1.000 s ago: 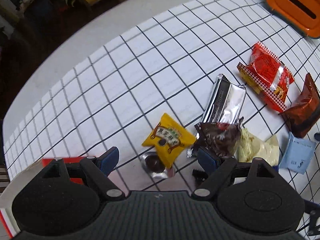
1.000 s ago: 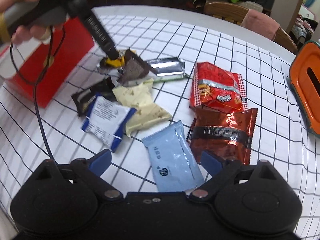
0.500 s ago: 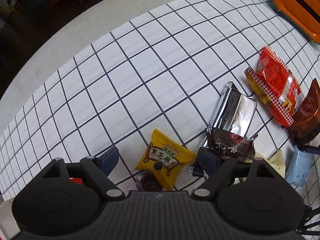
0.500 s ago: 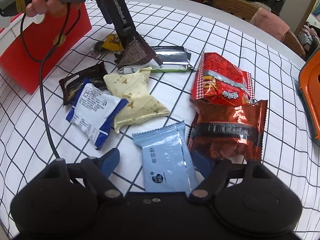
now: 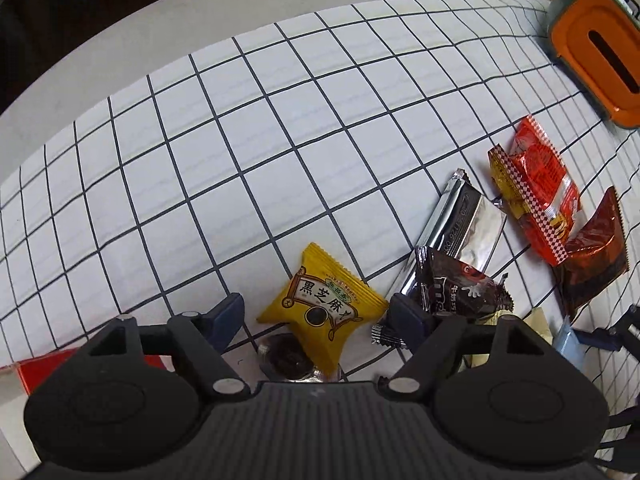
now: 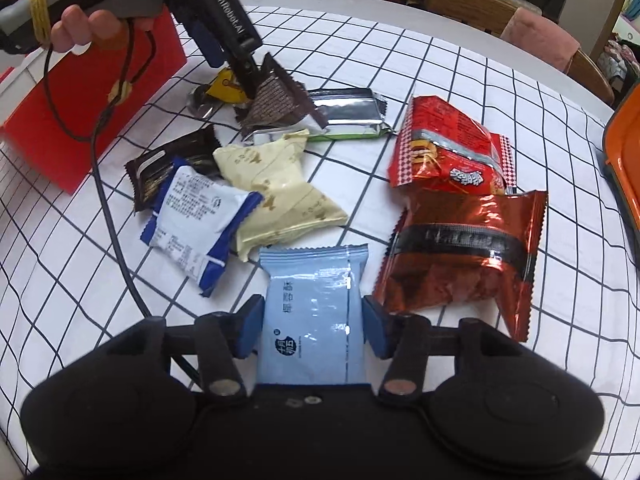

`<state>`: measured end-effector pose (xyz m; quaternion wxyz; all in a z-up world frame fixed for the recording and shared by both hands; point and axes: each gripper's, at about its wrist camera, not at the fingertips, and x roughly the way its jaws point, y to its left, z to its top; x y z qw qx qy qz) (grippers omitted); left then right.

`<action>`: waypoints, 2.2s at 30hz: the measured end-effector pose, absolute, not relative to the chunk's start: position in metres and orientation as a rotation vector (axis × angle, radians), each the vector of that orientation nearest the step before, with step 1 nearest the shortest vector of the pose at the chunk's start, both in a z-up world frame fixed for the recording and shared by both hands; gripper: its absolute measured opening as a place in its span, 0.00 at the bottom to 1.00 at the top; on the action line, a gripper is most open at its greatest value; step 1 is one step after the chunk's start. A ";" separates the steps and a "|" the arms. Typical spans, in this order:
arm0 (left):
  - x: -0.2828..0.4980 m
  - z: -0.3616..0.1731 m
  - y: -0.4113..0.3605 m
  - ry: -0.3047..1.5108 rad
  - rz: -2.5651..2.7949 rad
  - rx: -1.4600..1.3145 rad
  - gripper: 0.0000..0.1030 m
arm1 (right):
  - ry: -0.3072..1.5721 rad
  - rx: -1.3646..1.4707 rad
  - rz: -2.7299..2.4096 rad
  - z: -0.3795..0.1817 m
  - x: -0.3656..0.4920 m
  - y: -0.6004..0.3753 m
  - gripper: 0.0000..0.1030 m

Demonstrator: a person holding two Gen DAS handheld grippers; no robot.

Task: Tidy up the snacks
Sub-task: 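Grasp the yellow sesame candy packet with the left gripper while the right gripper grasps the blue biscuit packet, then lift and carry the yellow packet and blue biscuit packet over the box with both grippers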

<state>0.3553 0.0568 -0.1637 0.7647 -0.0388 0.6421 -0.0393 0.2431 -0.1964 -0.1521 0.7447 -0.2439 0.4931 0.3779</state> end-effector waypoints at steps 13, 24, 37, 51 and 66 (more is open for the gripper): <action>0.322 -0.150 0.072 1.364 -0.042 -0.153 0.38 | 1.075 -0.410 0.749 -0.148 0.232 -0.206 0.45; 0.304 -0.130 0.066 1.331 0.010 -0.192 0.10 | 1.063 -0.231 0.676 -0.116 0.221 -0.227 0.45; 0.304 -0.123 0.042 1.304 -0.005 -0.082 0.12 | 1.041 -0.187 0.719 -0.095 0.192 -0.227 0.45; 0.332 -0.160 0.024 1.331 0.013 0.041 0.57 | 1.046 -0.108 0.684 -0.093 0.184 -0.236 0.45; 0.329 -0.158 0.028 1.316 0.004 -0.007 0.32 | 1.056 -0.105 0.644 -0.095 0.187 -0.235 0.45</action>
